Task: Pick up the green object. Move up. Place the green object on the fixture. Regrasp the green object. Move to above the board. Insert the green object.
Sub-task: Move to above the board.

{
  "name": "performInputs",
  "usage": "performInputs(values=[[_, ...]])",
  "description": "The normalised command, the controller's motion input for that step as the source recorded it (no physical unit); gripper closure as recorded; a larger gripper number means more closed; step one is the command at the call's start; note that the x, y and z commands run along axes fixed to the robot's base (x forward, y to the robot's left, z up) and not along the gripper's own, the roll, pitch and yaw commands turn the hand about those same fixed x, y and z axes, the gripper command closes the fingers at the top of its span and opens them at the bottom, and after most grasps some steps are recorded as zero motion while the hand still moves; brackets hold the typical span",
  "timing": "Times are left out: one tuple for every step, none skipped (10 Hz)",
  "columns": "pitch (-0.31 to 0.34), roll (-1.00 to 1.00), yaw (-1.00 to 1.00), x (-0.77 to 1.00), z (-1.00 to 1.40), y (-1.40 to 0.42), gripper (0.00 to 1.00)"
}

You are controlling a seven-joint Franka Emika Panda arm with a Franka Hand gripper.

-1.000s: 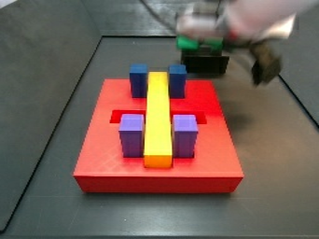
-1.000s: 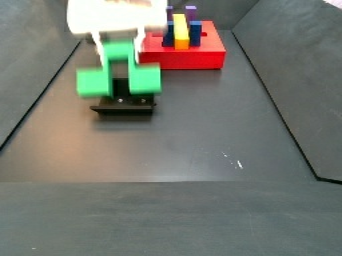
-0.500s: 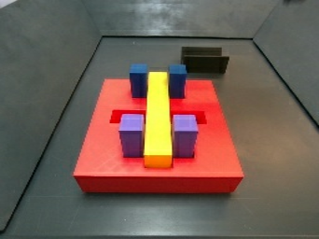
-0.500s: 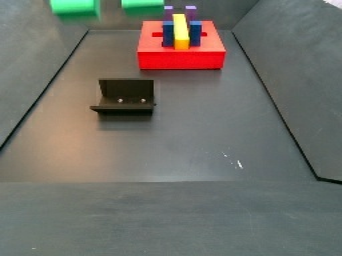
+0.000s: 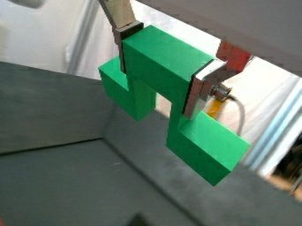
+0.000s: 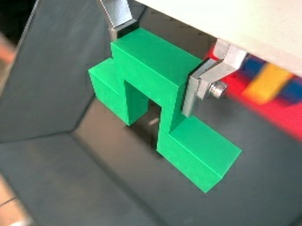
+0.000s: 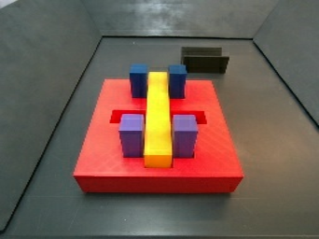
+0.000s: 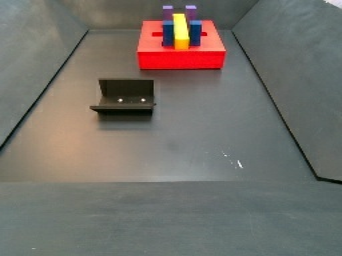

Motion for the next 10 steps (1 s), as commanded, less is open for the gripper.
performInputs(values=[[-0.041,-1.0,0.03,-1.15,0.29,-1.4,1.0],[-0.047,-1.0,0.02,-1.14,0.31,-1.4,1.0],[-0.06,-1.0,0.03,-0.66,0.16,-0.77,1.0],[-0.059,-1.0,0.02,-0.37,0.07,-0.39,1.0],[-0.057,-1.0,0.01,-0.15,0.02,-0.1,1.0],[-0.062,-1.0,0.01,-0.1,0.01,-0.05,1.0],[-0.083,-1.0,0.0,-0.09,0.01,-0.01,1.0],[-0.098,-0.95,0.0,-0.08,0.0,0.01,1.0],[-0.086,-0.66,-0.01,-0.07,0.0,0.03,1.0],[-0.074,-0.46,0.0,-0.06,0.0,0.02,1.0]])
